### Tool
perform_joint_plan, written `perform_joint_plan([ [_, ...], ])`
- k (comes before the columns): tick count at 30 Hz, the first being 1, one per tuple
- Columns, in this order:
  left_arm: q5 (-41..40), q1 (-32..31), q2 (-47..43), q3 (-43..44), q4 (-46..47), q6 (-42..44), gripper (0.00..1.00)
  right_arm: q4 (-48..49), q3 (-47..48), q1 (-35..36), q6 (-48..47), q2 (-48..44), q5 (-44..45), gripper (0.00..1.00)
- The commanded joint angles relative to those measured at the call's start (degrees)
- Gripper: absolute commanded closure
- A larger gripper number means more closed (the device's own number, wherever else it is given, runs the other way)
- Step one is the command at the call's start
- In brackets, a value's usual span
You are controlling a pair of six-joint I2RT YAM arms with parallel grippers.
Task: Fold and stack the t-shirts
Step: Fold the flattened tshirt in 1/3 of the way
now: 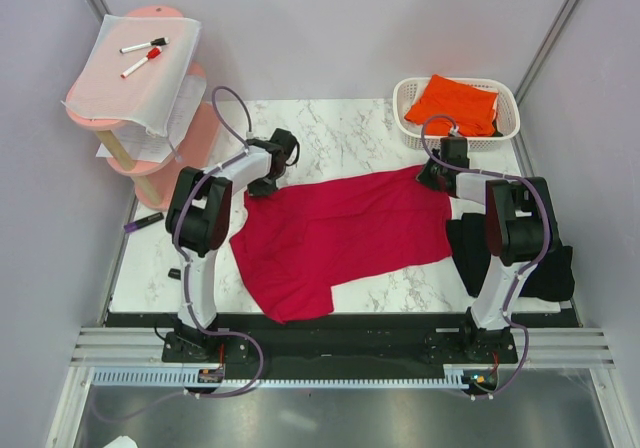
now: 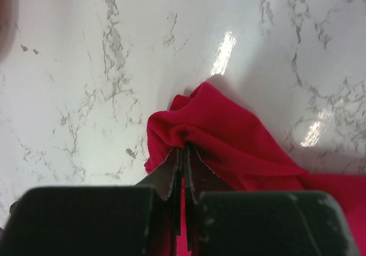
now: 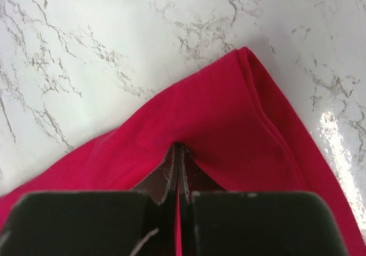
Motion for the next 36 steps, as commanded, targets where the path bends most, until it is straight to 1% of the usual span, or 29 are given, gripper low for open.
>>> perform_joint_plan([
  [1,-0.32,1.39,2.38,5.87,1.48,2.48,0.98,-5.91,-0.54,0.10,-1.30,3.56,1.90,1.00],
  [8,-2.08,3.50,0.45,10.80,1.39,4.23,0.98,-6.88,-0.72,-0.87,-0.07,3.04,6.64,1.00],
  [11,-2.87,4.64,0.97,13.87,1.22,5.55,0.98,-6.79,-0.63,-1.75,0.54,3.03,7.87,1.00],
  [15,-1.82,5.78,3.17,17.74,0.86,6.00,0.98,-6.62,1.29,-2.45,0.72,4.26,7.44,1.00],
  [22,-2.87,6.05,10.99,29.87,-2.21,7.93,0.98,-6.79,8.24,-2.37,0.55,9.79,5.51,1.00],
  [25,-2.43,6.13,11.96,31.81,-3.26,8.20,0.84,-5.92,9.65,-2.37,-0.77,9.72,4.54,0.98],
  [26,-2.17,6.13,11.44,31.29,-3.27,7.15,0.63,-5.13,9.65,-2.37,-1.21,9.28,4.19,0.96],
  [27,-2.17,6.13,9.61,29.63,-3.09,6.53,0.45,-2.60,9.13,-2.37,-2.61,8.66,4.19,0.93],
  [28,-2.08,6.05,8.54,28.74,-3.00,5.48,0.35,-1.62,8.60,-2.37,-3.06,6.83,2.71,0.90],
  [29,-2.34,5.96,7.40,27.69,-2.92,4.86,0.21,-0.30,7.90,-2.02,-3.32,5.77,2.43,0.86],
  [30,-2.26,5.52,4.87,25.42,-2.57,4.51,0.16,2.15,6.41,-2.01,-4.11,4.71,2.25,0.69],
  [32,-2.60,4.65,2.57,22.94,-1.77,4.33,0.12,3.40,5.17,-1.32,-5.34,1.72,2.16,0.54],
  [33,-3.04,3.42,1.34,20.41,-1.51,4.41,0.11,3.31,4.91,-0.96,-5.78,0.93,2.08,0.43],
  [34,-3.57,2.63,-0.94,19.25,-1.33,4.42,0.11,3.31,4.64,-0.79,-6.39,-0.90,1.73,0.41],
  [36,-5.15,0.44,-3.06,15.66,-1.16,4.33,0.10,3.05,3.15,0.09,-6.75,-3.20,1.64,0.27],
])
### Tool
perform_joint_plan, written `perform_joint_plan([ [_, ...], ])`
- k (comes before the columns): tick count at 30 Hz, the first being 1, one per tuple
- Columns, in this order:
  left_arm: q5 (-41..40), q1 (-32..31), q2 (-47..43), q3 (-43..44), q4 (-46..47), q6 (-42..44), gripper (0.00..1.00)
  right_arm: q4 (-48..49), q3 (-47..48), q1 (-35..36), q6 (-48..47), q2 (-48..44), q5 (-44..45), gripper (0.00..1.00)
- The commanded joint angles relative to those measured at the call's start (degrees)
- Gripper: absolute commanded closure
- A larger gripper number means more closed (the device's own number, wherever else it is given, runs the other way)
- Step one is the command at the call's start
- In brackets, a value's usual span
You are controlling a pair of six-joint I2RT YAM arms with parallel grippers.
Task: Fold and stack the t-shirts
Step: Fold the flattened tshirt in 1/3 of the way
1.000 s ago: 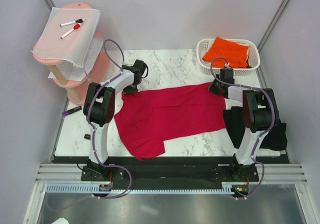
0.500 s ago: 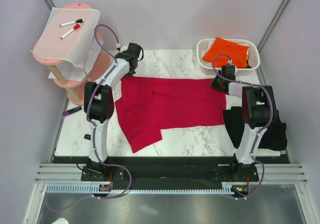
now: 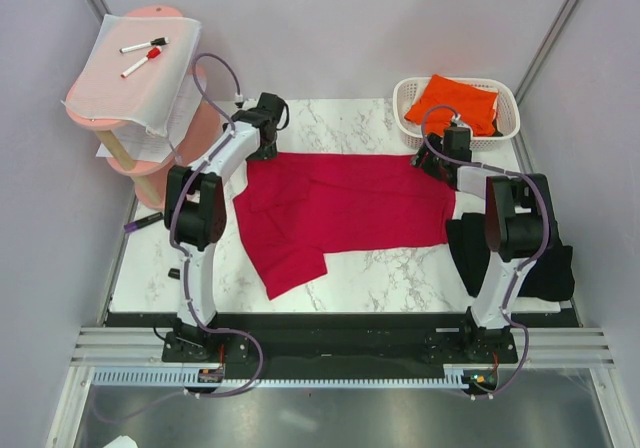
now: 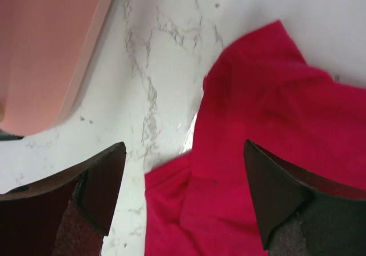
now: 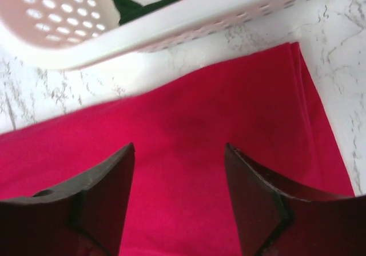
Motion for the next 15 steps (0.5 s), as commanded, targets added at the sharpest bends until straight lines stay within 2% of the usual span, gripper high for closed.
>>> perform_joint_plan([
  [1,-4.30,-5.15,-10.77,-5.97,0.85,-1.75,0.10,0.25,-2.80,1.41,-3.65,-8.42,0.54,0.23],
  [3,-5.44,-7.78,-12.72,-9.30,1.03,-2.28,0.09,-1.49,-4.11,2.72,-4.79,-10.72,2.12,0.15],
  [9,-4.49,-14.37,-16.86,-19.49,0.94,-5.09,0.09,-7.04,-5.44,3.78,-6.99,-14.68,5.64,0.14],
  [15,1.58,-16.05,-19.05,-32.58,4.01,-9.13,0.09,-9.68,-4.30,3.78,-7.17,-11.79,8.02,0.15],
])
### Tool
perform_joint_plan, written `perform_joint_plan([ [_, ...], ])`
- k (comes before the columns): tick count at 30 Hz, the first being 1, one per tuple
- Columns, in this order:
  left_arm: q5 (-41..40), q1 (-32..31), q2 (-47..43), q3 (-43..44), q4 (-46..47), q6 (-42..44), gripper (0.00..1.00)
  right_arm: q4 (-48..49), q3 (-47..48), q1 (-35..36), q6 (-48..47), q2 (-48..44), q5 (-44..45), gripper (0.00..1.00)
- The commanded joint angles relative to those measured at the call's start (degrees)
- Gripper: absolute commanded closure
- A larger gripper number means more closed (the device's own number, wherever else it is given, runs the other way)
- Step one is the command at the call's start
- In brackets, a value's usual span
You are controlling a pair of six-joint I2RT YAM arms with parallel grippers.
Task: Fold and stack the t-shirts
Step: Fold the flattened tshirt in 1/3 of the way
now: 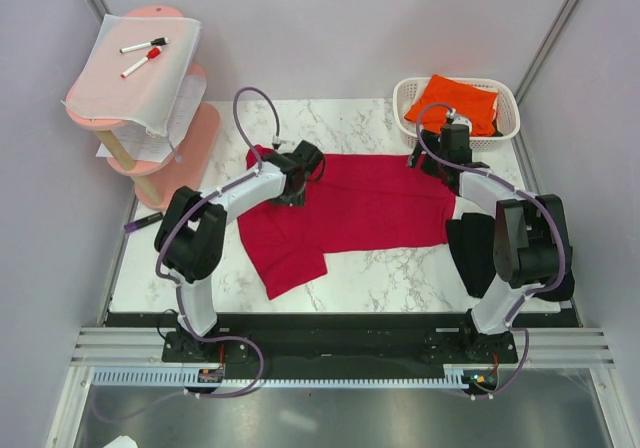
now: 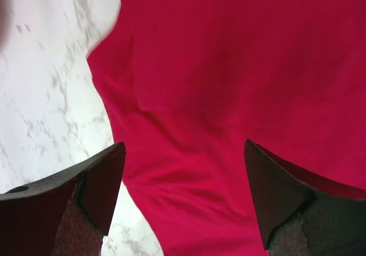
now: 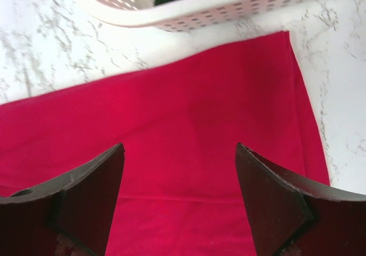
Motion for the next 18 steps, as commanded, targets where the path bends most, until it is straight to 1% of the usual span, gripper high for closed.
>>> perform_joint_plan([
  [1,3.35,0.21,-2.97,-9.00,3.68,-5.39,0.09,-3.43,0.40,-0.17,-1.26,2.68,2.75,0.15],
  [3,5.37,0.03,-4.37,-12.86,4.92,-5.66,0.09,-3.52,1.55,-0.26,-0.91,3.74,2.84,0.14],
  [6,7.22,-0.06,-5.17,-16.12,6.94,-6.10,0.09,-3.61,3.04,-0.26,-0.21,5.94,2.40,0.13],
  [13,9.94,0.91,-1.40,-17.10,6.95,-7.15,0.08,-4.75,6.12,-0.26,-0.21,9.19,1.78,0.11],
  [18,10.13,3.81,-3.06,-21.14,6.77,-9.18,0.08,-5.54,7.87,-0.35,-1.26,10.16,2.83,0.10],
])
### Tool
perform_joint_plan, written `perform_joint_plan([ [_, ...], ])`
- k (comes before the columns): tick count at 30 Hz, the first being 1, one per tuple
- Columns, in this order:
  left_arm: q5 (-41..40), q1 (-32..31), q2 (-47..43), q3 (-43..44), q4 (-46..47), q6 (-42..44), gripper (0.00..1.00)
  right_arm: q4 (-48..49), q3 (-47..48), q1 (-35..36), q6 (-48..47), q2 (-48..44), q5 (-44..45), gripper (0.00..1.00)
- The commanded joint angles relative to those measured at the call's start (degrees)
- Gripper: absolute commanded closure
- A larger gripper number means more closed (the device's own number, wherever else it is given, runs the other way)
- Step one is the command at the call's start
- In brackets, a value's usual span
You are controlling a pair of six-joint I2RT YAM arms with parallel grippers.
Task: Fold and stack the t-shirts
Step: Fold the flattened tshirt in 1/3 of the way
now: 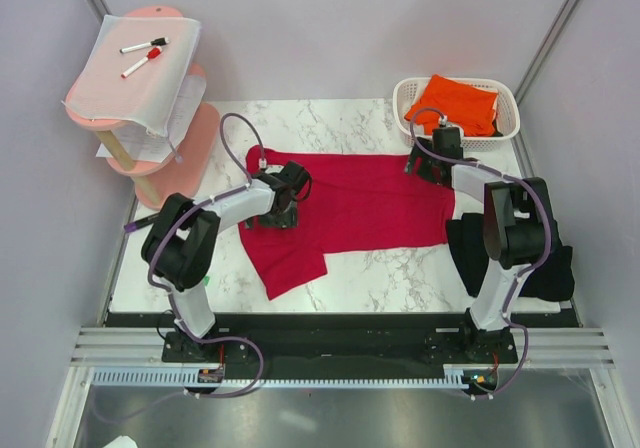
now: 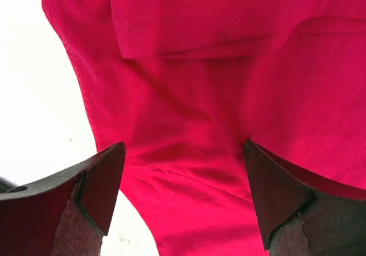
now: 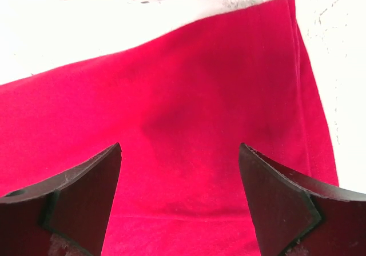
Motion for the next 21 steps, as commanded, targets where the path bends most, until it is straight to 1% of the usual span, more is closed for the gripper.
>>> perform_joint_plan([
  [1,1.71,2.91,0.81,-5.45,1.29,-4.57,0.08,-0.95,3.59,-0.15,-0.94,1.40,1.31,0.10],
  [6,0.57,7.57,-2.88,-8.88,0.94,-4.48,0.08,-1.39,6.14,-0.15,0.12,3.68,1.66,0.10],
  [8,1.80,9.24,-3.76,-9.50,0.94,-4.39,0.08,-1.30,6.93,-0.15,0.12,3.77,1.22,0.10],
  [11,0.75,9.42,-4.99,-8.89,0.06,-3.86,0.08,-1.65,6.76,-0.15,0.21,2.29,0.87,0.10],
  [16,0.83,9.33,-5.18,-7.74,0.06,-1.58,0.09,-1.65,3.95,-1.11,1.96,-3.51,-1.50,0.12],
  [17,1.00,9.25,-5.00,-7.57,0.06,-1.58,0.09,-1.74,2.82,-1.38,2.75,-4.22,-2.55,0.15],
  [19,1.44,9.07,-4.47,-7.74,0.06,-1.40,0.09,-2.27,1.58,-2.17,3.72,-6.07,-3.26,0.17],
  [21,1.71,8.81,-3.94,-7.65,0.14,-1.32,0.09,-3.23,-0.09,-2.96,4.95,-7.47,-3.88,0.22],
])
